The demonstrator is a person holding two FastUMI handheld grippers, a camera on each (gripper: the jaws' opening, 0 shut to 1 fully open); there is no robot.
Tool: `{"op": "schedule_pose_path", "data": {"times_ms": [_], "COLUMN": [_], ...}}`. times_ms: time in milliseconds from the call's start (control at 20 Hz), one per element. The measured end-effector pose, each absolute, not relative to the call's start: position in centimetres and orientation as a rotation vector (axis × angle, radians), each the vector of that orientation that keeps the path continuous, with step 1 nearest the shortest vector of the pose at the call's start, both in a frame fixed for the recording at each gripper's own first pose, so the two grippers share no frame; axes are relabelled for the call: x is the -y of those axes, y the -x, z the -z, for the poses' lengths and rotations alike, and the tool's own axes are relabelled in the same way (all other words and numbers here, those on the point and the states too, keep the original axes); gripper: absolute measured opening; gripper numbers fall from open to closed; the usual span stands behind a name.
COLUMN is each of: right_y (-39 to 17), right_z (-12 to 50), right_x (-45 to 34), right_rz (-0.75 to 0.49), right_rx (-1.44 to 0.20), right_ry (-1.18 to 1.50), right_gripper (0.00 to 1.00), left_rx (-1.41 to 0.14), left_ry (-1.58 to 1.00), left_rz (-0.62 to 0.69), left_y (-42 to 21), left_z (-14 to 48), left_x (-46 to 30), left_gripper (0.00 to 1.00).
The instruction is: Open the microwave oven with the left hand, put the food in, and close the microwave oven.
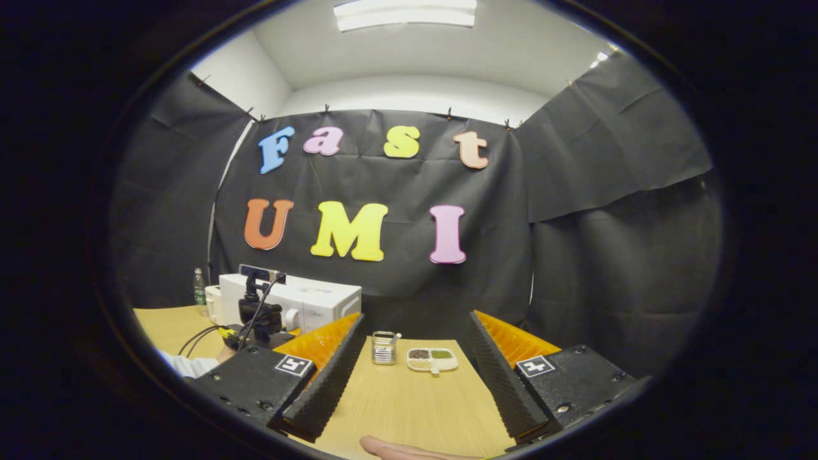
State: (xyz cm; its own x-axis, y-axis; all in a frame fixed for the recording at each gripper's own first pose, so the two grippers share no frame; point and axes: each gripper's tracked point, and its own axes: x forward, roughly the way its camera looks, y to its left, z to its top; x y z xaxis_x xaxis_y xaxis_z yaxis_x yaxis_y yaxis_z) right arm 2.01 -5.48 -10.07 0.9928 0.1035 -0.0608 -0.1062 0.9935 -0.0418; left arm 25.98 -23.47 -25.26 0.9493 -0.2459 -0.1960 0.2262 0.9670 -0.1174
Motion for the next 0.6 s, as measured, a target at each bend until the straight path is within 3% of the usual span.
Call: {"op": "schedule_pose_path", "data": {"times_ms": [50, 200, 250, 300, 550, 600], "right_y": [-1.9, -1.6, -1.6, -1.6, -1.8, -1.9], "right_z": [10.0, 9.8, 9.8, 10.0, 10.3, 10.5], "right_x": [5.5, 5.6, 5.6, 5.5, 5.4, 5.6], "right_rz": [-0.103, -0.102, -0.102, -0.104, -0.107, -0.104], "right_rx": [-0.058, -0.054, -0.056, -0.06, -0.072, -0.078], "right_ry": [0.047, 0.044, 0.042, 0.043, 0.049, 0.051], "right_gripper": [1.0, 1.0, 0.95, 1.0, 1.0, 0.95], "left_rx": [-0.21, -0.24, -0.239, -0.242, -0.254, -0.256], "left_ry": [0.1, 0.122, 0.114, 0.104, 0.109, 0.114], "left_rz": [0.264, 0.291, 0.285, 0.277, 0.279, 0.276], "left_y": [-25.9, -25.3, -25.4, -25.3, -24.9, -24.9], "left_z": [25.2, 25.5, 25.4, 25.4, 25.6, 25.7], "left_x": [23.4, 23.5, 23.3, 23.2, 23.2, 23.3], "left_gripper": [0.16, 0.16, 0.16, 0.16, 0.16, 0.13]}}
